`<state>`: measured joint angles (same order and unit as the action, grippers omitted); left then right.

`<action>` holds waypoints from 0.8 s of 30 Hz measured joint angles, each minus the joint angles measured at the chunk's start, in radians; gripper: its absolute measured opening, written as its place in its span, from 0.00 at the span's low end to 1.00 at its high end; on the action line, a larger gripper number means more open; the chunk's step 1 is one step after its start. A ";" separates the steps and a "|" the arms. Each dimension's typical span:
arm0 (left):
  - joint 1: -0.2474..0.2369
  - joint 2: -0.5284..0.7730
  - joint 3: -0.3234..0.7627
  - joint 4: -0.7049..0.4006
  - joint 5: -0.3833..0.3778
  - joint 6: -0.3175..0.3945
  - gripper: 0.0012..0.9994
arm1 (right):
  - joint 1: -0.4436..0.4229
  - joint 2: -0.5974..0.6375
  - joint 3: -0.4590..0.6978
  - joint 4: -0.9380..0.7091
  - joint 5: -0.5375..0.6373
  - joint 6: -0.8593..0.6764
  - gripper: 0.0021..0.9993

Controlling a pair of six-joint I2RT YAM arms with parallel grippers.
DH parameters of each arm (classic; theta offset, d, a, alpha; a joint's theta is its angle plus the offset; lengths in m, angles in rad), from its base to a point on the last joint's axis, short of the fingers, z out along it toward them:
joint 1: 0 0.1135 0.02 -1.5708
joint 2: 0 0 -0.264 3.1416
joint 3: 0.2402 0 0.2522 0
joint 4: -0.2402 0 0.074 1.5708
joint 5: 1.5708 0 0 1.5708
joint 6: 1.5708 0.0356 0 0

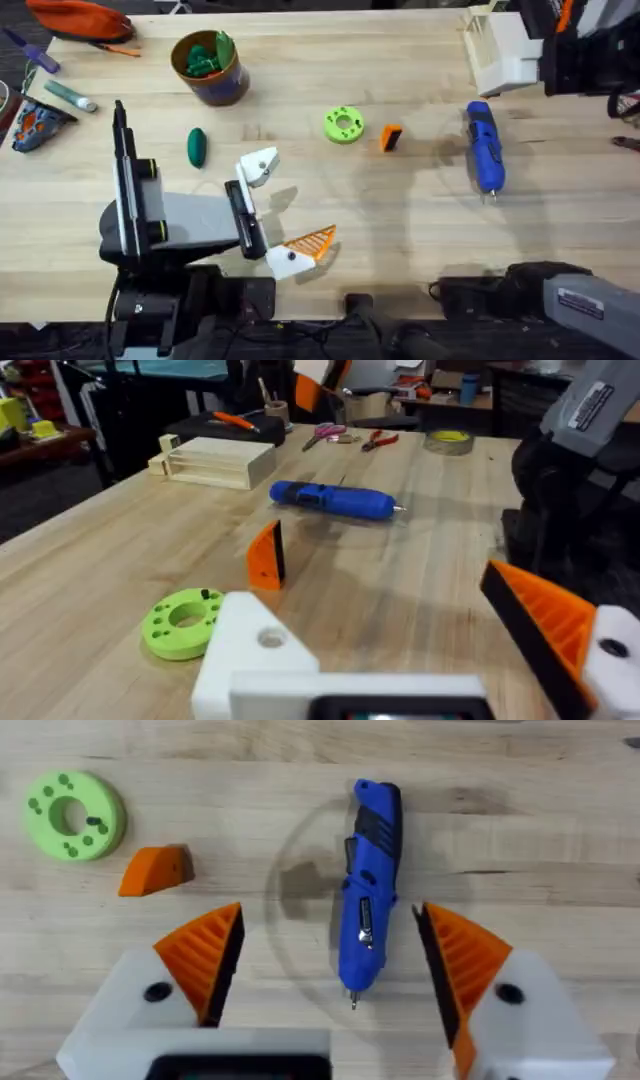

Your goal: Pick up the gripper from the table and insert it into the empty holder that is missing its gripper. Then pick up a screw, insert it into the mounting hole, and use the screwdriver to tighten it. Finally, clean up the table by picking up the vegetable and placing it into the bucket.

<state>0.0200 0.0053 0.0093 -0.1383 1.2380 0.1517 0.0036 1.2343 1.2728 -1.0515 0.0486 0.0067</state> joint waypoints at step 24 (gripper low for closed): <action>0.000 0.000 0.000 -0.007 0.034 -0.109 0.99 | 0.000 0.000 0.000 0.000 0.000 0.000 0.99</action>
<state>0.0200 0.0052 0.0093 -0.1455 1.2724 0.0422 0.0036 1.2346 1.2728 -1.0515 0.0486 0.0071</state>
